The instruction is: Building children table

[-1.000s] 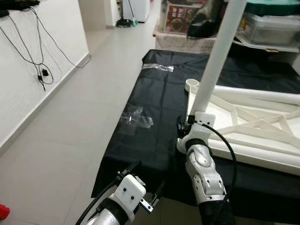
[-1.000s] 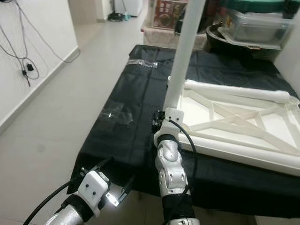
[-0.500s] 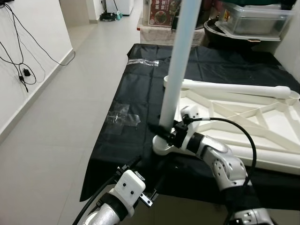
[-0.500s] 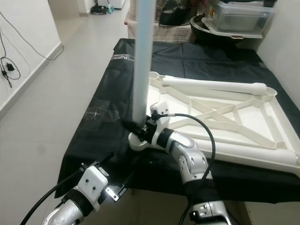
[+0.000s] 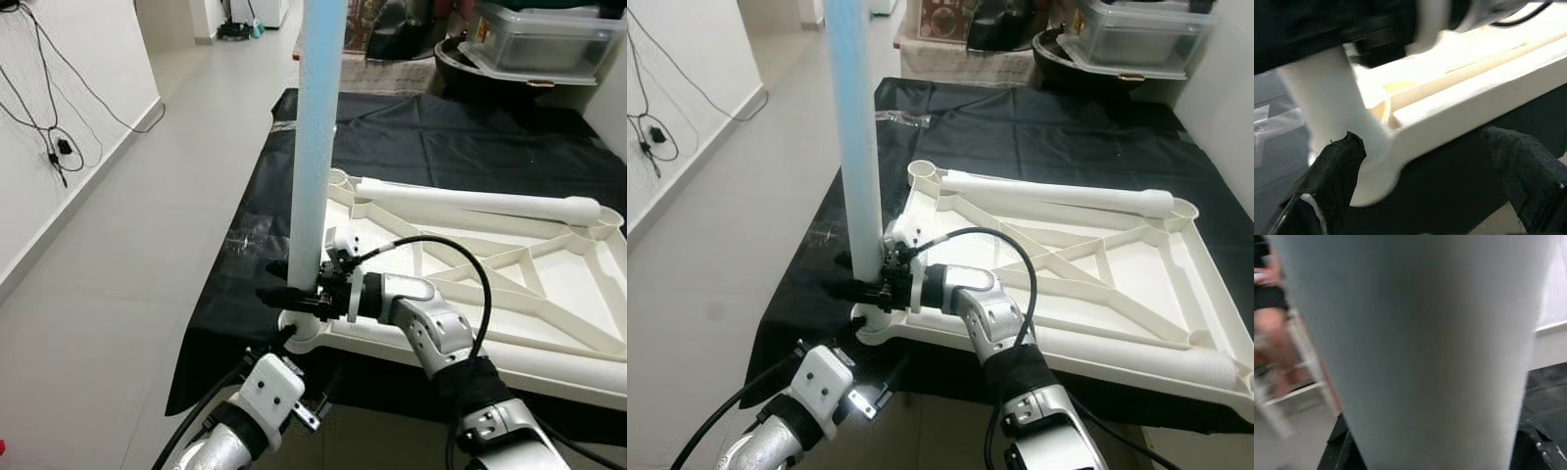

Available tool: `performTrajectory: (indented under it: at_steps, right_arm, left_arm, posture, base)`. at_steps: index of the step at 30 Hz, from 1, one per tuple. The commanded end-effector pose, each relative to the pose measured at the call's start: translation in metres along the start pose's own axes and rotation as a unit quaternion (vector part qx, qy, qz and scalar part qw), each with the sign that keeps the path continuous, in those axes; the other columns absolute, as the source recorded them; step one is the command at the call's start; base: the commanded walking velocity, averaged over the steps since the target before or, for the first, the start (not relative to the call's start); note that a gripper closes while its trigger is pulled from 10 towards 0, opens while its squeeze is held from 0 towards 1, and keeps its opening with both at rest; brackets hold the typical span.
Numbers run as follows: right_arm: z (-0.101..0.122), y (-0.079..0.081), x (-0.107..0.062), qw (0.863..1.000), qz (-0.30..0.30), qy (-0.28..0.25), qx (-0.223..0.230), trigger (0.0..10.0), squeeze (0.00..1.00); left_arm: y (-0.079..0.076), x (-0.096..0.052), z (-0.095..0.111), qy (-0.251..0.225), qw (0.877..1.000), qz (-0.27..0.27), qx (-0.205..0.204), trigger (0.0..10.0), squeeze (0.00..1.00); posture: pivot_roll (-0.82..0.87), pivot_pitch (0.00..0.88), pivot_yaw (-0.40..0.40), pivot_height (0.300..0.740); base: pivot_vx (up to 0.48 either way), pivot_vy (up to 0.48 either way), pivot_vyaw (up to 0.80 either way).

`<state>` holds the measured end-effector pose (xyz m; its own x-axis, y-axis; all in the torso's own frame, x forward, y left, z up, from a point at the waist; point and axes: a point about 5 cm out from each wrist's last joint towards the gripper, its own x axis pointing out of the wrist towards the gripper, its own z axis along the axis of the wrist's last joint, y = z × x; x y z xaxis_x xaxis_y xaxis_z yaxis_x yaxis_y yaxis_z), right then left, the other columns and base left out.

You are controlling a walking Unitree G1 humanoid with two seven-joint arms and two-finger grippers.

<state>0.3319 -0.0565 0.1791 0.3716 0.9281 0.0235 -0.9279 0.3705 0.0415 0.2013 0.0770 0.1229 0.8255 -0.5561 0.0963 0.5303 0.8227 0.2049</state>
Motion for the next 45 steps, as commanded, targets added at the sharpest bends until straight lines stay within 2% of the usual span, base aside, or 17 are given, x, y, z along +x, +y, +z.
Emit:
performTrajectory:
  at_steps: [1, 7, 9, 10, 12, 15, 19, 20, 21, 22, 23, 24, 29, 30, 35, 37, 45]
  right_arm:
    - [-0.010, -0.014, -0.006, 0.993, -0.115, 0.006, 0.019, 0.0, 0.00]
    - [-0.008, -0.035, -0.023, 0.945, -0.328, -0.018, 0.013, 0.0, 0.00]
    - [-0.012, -0.043, -0.049, 0.871, -0.491, -0.020, 0.011, 0.0, 0.00]
    - [-0.012, -0.043, -0.049, 0.871, -0.491, -0.020, 0.011, 0.0, 0.00]
    - [-0.026, -0.028, -0.071, 0.792, -0.610, -0.013, 0.024, 0.0, 0.00]
    - [-0.035, -0.015, -0.076, 0.755, -0.654, -0.010, 0.039, 0.0, 0.00]
    - [-0.038, -0.009, -0.071, 0.747, -0.663, -0.012, 0.045, 0.0, 0.00]
    - [-0.038, -0.009, -0.060, 0.763, -0.644, -0.022, 0.050, 3.8, 0.00]
    - [-0.038, -0.009, -0.060, 0.763, -0.644, -0.022, 0.050, 3.8, 0.00]
    - [-0.037, -0.009, -0.055, 0.777, -0.626, -0.031, 0.055, 10.0, 0.00]
    - [-0.032, -0.009, -0.049, 0.792, -0.607, -0.044, 0.042, 10.0, 0.00]
    - [-0.027, -0.008, -0.044, 0.808, -0.585, -0.060, 0.029, 10.0, 1.00]
    - [-0.016, -0.005, -0.036, 0.839, -0.537, -0.090, 0.001, 10.0, 0.92]
    - [-0.012, -0.008, -0.033, 0.877, -0.469, -0.103, 0.019, 10.0, 0.00]
    - [-0.013, -0.009, -0.030, 0.932, -0.341, -0.104, 0.070, 10.0, 0.00]
    - [-0.016, -0.006, -0.034, 0.977, -0.196, -0.056, 0.065, 10.0, 0.00]
    - [-0.021, 0.002, -0.046, 0.998, 0.028, 0.045, 0.046, 10.0, 0.00]
  left_arm:
    - [-0.002, -0.002, -0.004, 0.012, 1.000, -0.004, -0.006, 10.0, 0.00]
    - [-0.002, -0.002, -0.004, 0.011, 1.000, -0.003, -0.006, 10.0, 0.00]
    - [-0.002, -0.002, -0.004, 0.011, 1.000, -0.003, -0.006, 10.0, 0.00]
    - [-0.002, -0.002, -0.004, 0.011, 1.000, -0.003, -0.006, 10.0, 0.00]
    - [-0.002, -0.002, -0.004, 0.010, 1.000, -0.003, -0.005, 10.0, 0.00]
    - [-0.002, -0.002, -0.004, 0.009, 1.000, -0.002, -0.004, 10.0, 0.00]
    - [-0.002, -0.002, -0.004, 0.009, 1.000, -0.001, -0.003, 10.0, 0.00]
    - [-0.002, -0.002, -0.004, 0.008, 1.000, -0.001, -0.003, 10.0, 0.00]
    - [-0.002, -0.002, -0.004, 0.008, 1.000, -0.001, -0.003, 10.0, 0.00]
    - [-0.002, -0.003, -0.004, 0.009, 1.000, -0.001, -0.003, 10.0, 0.00]
    - [-0.002, -0.003, -0.004, 0.008, 1.000, -0.001, -0.003, 10.0, 0.00]
    - [-0.002, -0.003, -0.004, 0.008, 1.000, -0.001, -0.002, 10.0, 0.00]
    - [-0.002, -0.003, -0.004, 0.007, 1.000, 0.000, -0.001, 10.0, 0.00]
    - [-0.002, -0.003, -0.004, 0.006, 1.000, 0.001, -0.001, 10.0, 0.00]
    - [-0.002, -0.003, -0.004, 0.006, 1.000, 0.002, -0.001, 10.0, 0.00]
    - [-0.002, -0.003, -0.005, 0.007, 1.000, 0.000, -0.001, 10.0, 0.00]
    - [-0.003, -0.003, -0.005, 0.007, 1.000, -0.001, -0.001, 10.0, 0.00]
  posture:
    - [0.08, 0.139, -0.050, 0.740]
    - [0.07, 0.135, -0.048, 0.740]
    - [0.07, 0.133, -0.049, 0.740]
    - [0.07, 0.133, -0.049, 0.740]
    - [0.08, 0.130, -0.047, 0.740]
    - [0.08, 0.125, -0.049, 0.740]
    - [0.08, 0.120, -0.050, 0.740]
    - [0.08, 0.117, -0.048, 0.740]
    - [0.08, 0.117, -0.048, 0.740]
    - [0.08, 0.115, -0.048, 0.740]
    - [0.08, 0.113, -0.050, 0.740]
    - [0.08, 0.112, -0.050, 0.740]
    - [0.08, 0.112, -0.050, 0.740]
    - [0.08, 0.103, -0.048, 0.740]
    - [0.08, 0.099, -0.047, 0.740]
    - [0.08, 0.096, -0.044, 0.740]
    - [0.08, 0.097, -0.051, 0.740]
  base:
    - [0.000, 0.000, 0.00]
    - [0.000, 0.000, 0.00]
    - [0.000, 0.000, 0.00]
    - [0.000, 0.000, 0.00]
    - [0.000, 0.000, 0.00]
    - [0.000, 0.000, 0.00]
    - [0.000, 0.000, 0.00]
    - [0.000, 0.000, 0.00]
    - [0.000, 0.000, 0.00]
    - [0.000, 0.000, 0.00]
    - [0.000, 0.000, 0.00]
    - [0.000, 0.000, 0.00]
    - [0.000, 0.000, 0.00]
    - [0.000, 0.000, 0.00]
    - [0.000, 0.000, 0.00]
    - [0.000, 0.000, 0.00]
    - [0.000, 0.000, 0.00]
